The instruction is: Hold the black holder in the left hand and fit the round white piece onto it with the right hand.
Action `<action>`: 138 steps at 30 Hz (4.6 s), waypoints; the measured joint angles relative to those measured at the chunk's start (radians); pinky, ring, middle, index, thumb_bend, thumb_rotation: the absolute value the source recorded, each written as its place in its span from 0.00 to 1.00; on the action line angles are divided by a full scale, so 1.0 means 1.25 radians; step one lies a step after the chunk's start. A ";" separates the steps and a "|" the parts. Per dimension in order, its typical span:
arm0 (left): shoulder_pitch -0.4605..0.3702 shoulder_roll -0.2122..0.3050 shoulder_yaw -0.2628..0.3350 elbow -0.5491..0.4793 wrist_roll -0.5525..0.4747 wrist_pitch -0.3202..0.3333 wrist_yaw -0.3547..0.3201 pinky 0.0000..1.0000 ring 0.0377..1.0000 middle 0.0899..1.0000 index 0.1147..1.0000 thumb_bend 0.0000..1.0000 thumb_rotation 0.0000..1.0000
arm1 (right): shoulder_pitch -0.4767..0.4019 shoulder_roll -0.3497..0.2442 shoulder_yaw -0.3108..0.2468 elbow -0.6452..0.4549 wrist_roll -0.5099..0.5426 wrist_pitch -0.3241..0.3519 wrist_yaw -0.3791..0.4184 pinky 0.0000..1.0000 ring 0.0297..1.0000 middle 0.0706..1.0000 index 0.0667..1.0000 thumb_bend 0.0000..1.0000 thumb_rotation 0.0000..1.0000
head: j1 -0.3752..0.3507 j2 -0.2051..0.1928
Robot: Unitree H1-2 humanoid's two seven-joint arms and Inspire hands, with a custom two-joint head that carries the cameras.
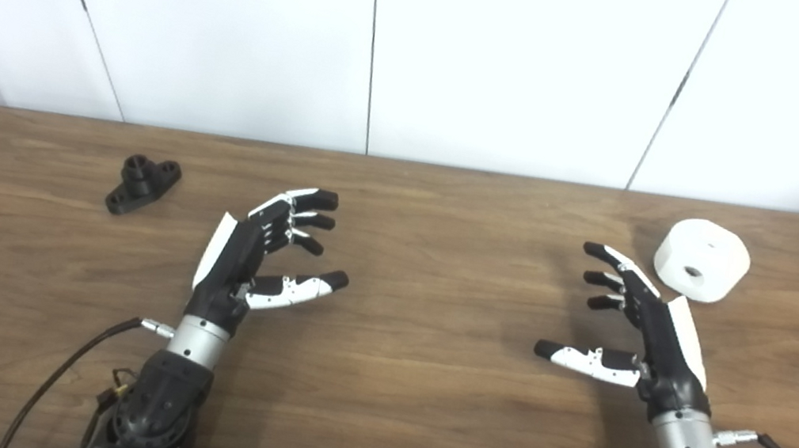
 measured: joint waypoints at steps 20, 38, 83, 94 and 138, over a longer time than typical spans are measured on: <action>-0.002 -0.003 -0.005 0.001 0.013 0.000 0.008 0.56 0.70 0.75 0.72 0.70 0.03 | 0.000 -0.002 -0.005 0.001 0.017 -0.001 0.002 0.63 0.77 0.87 0.80 0.81 0.16 | 0.131 -0.007; -0.077 -0.082 -0.046 0.113 0.066 -0.039 0.063 0.51 0.70 0.75 0.70 0.67 0.00 | -0.001 -0.034 -0.046 0.029 0.072 -0.008 0.013 0.67 0.82 0.90 0.81 0.71 0.09 | 0.373 -0.113; -0.110 0.242 0.001 -0.109 0.196 0.273 -0.038 0.62 0.71 0.74 0.67 0.72 0.00 | -0.001 -0.037 -0.062 0.015 0.083 0.033 0.023 0.65 0.77 0.92 0.84 0.67 0.08 | 0.396 -0.098; -0.155 0.273 0.051 -0.113 0.249 0.312 -0.001 0.60 0.77 0.80 0.66 0.74 0.00 | -0.002 -0.040 -0.064 0.015 0.090 0.033 0.023 0.64 0.75 0.91 0.83 0.67 0.07 | 0.396 -0.094; -0.188 0.358 -0.028 0.041 0.472 0.639 0.008 1.00 1.00 1.00 0.76 1.00 0.40 | 0.004 -0.040 -0.065 0.006 0.093 0.032 0.026 0.65 0.74 0.93 0.87 0.67 0.15 | 0.394 -0.074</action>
